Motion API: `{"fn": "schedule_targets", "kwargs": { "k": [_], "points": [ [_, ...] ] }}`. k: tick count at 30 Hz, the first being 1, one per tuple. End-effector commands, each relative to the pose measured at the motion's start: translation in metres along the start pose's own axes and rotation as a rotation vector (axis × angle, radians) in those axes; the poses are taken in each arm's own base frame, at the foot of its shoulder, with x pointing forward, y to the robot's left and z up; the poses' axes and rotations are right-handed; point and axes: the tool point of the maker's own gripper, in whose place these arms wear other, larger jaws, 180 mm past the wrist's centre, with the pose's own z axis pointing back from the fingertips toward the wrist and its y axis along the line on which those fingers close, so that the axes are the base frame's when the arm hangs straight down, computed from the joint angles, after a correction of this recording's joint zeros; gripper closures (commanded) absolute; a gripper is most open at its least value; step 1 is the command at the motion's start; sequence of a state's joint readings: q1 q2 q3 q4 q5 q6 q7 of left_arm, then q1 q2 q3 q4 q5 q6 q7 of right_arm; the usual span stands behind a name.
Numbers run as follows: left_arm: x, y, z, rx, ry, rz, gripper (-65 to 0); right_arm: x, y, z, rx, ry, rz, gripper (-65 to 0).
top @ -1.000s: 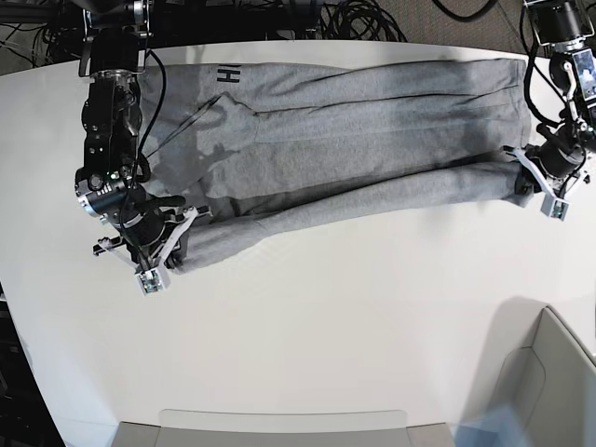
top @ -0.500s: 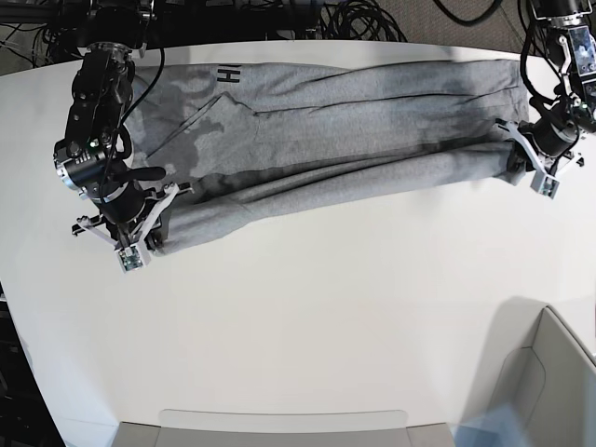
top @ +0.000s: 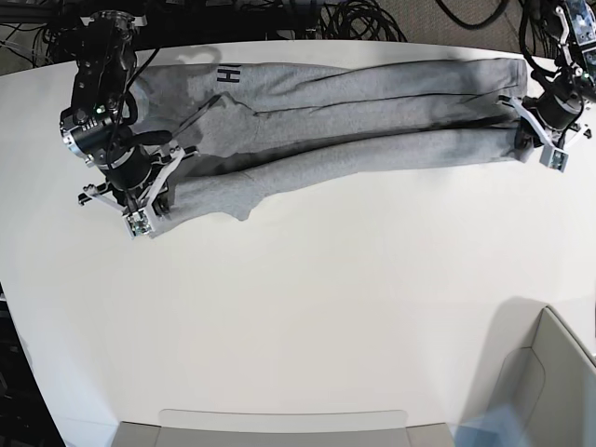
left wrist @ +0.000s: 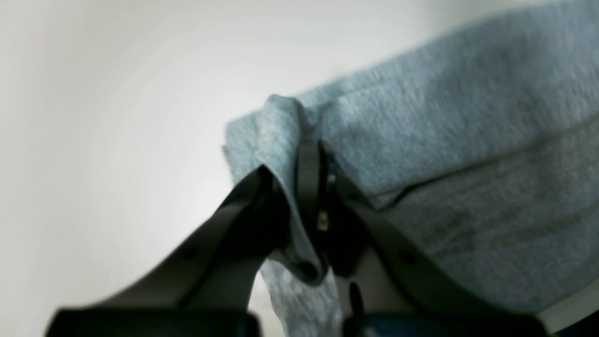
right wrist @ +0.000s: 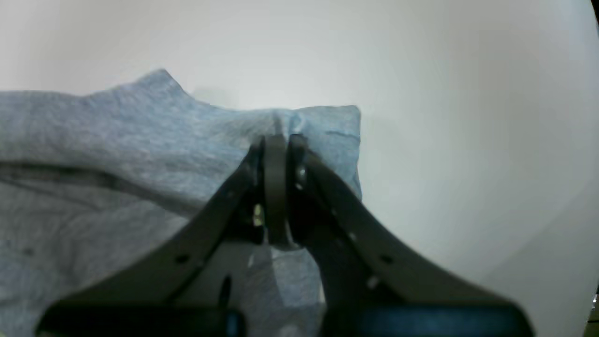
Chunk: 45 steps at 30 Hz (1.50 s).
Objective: Fold the T-shirt properly
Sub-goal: 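Lift the hem with both grippers and fold it toward the shoulder edge, then lay the folded hem onto the shoulder edge with both grippers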
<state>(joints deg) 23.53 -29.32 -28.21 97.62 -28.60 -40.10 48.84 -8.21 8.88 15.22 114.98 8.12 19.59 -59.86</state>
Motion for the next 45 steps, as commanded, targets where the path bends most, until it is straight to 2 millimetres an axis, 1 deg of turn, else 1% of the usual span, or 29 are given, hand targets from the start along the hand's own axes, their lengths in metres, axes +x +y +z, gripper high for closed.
{"fn": "schedule_targets", "kwargs": {
  "k": [1,3,8,13,16,19,27,28,31,37,40,42,43,45],
  "points": [
    [0.014,0.007,0.010,0.023,-0.039,-0.026,0.0,0.010,-0.002,0.005,-0.007,-0.043,0.016,0.0],
    [0.011,0.007,0.014,0.029,-0.013,-0.039,0.0,0.006,0.000,0.007,-0.002,-0.036,0.015,0.0],
    [0.006,0.003,0.013,0.022,0.013,-0.035,0.0,-0.011,0.007,0.008,0.013,0.004,0.009,0.0],
    [0.003,0.001,0.013,0.023,0.016,-0.021,0.0,-0.025,0.016,0.015,0.027,0.033,0.010,0.0],
    [0.000,-0.001,0.013,0.019,0.019,-0.015,0.0,-0.037,0.020,0.017,0.036,0.061,0.005,0.0],
    [-0.009,-0.003,0.014,0.014,0.042,-0.014,0.0,-0.049,0.025,0.019,0.048,0.089,0.001,0.0],
    [-0.012,-0.006,0.014,0.009,0.044,-0.002,0.0,-0.078,0.038,0.027,0.077,0.150,-0.014,0.0],
    [-0.015,-0.007,0.014,0.008,0.050,-0.002,0.0,-0.083,0.035,0.029,0.068,0.149,-0.024,0.0],
    [-0.022,-0.009,0.016,0.002,0.069,-0.002,0.0,-0.087,0.032,0.033,0.055,0.138,-0.039,0.0],
    [-0.028,-0.013,0.014,-0.001,0.078,0.012,0.0,-0.094,0.033,0.034,0.056,0.158,-0.038,0.0],
    [-0.035,-0.011,0.013,0.021,0.114,-0.014,0.0,-0.094,0.033,0.033,0.059,0.157,-0.038,0.0],
    [-0.045,-0.016,0.010,0.034,0.147,-0.025,0.0,-0.093,0.034,0.032,0.060,0.154,-0.036,0.0],
    [-0.048,-0.015,0.009,0.045,0.161,-0.034,-1.0,-0.093,0.034,0.032,0.062,0.154,-0.036,0.0],
    [-0.056,-0.016,0.009,0.065,0.188,-0.039,-11.2,-0.093,0.035,0.032,0.064,0.155,-0.036,0.0]
  ]
}}
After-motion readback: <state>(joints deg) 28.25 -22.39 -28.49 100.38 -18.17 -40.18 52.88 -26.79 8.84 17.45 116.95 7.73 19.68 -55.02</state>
